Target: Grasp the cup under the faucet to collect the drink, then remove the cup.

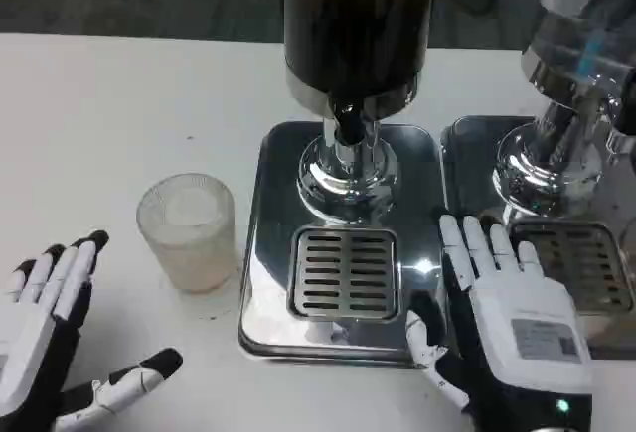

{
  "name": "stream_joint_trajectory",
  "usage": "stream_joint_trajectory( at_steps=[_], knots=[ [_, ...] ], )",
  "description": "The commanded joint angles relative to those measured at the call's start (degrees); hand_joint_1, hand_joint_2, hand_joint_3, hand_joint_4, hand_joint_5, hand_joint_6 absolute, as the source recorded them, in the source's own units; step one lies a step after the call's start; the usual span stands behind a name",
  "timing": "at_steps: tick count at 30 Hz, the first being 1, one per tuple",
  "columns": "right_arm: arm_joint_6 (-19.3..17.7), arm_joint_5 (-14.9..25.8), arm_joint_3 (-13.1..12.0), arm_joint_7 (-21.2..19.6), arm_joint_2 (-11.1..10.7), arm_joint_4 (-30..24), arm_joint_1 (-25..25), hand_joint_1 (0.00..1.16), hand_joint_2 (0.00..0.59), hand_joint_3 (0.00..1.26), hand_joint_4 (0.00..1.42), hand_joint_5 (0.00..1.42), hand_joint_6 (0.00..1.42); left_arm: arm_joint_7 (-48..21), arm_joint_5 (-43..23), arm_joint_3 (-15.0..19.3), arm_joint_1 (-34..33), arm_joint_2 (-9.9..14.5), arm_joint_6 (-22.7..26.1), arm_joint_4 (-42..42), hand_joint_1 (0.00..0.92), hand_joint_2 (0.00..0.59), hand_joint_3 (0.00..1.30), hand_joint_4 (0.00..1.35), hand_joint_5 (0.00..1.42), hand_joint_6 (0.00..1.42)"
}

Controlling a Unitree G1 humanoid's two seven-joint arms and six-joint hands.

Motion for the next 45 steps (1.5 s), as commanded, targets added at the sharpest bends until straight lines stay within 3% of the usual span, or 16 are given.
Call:
stream_joint_trajectory(
  at_steps=[1, 13, 19, 25, 37, 45],
  knots=[
    [0.34, -0.23, -0.62, 0.49, 0.15, -0.98, -0.01, 0.21, 0.57, 0.01, 0.0, 0.0, 0.0, 0.27, -0.32, 0.4, -0.44, -0.44, 0.29, -0.29, 0.0, 0.097, 0.0, 0.0, 0.0, 0.0],
    [0.47, 0.14, -1.25, -0.13, 1.36, -1.21, 0.51, 0.22, 0.574, 0.01, 0.0, 0.0, 0.0, 0.6, -0.93, 1.36, -0.49, -1.15, 0.11, -0.6, 0.0, 0.096, 0.0, 0.0, 0.0, 0.0],
    [0.68, -0.03, -1.37, 0.07, 1.39, -1.4, 0.48, 0.21, 0.576, 0.01, 0.0, 0.0, 0.0, 0.52, -2.66, 2.7, -1.29, -2.07, 0.32, -0.47, 0.0, 0.043, 0.0, 0.0, 0.0, 0.0],
    [1.02, 0.06, -1.46, 0.62, 1.67, -1.49, 0.47, 0.26, 0.585, 0.01, 0.0, 0.0, 0.0, -4.56, -9.02, 3.47, -5.6, -4.52, 2.98, 1.54, 0.0, 0.018, 0.0, 0.0, 0.0, 0.0],
    [0.25, 0.69, -1.73, -0.32, 1.58, -2.2, 1.08, 0.35, 0.578, 0.04, 0.0, 0.0, 0.0, -7.8, -12.71, 0.57, -15.55, -9.01, 2.42, 11.8, 0.0, 0.0, 0.0, 0.0, 0.0, 0.0],
    [0.57, 0.57, -1.84, -0.66, 2.2, -2.08, 1.33, 0.36, 0.578, 0.05, 0.0, 0.0, 0.0, -6.52, -11.43, -2.24, -21.83, -9.3, -0.18, 20.73, 0.0, 0.0, 0.0, 0.0, 0.0, 0.0]
  ],
)
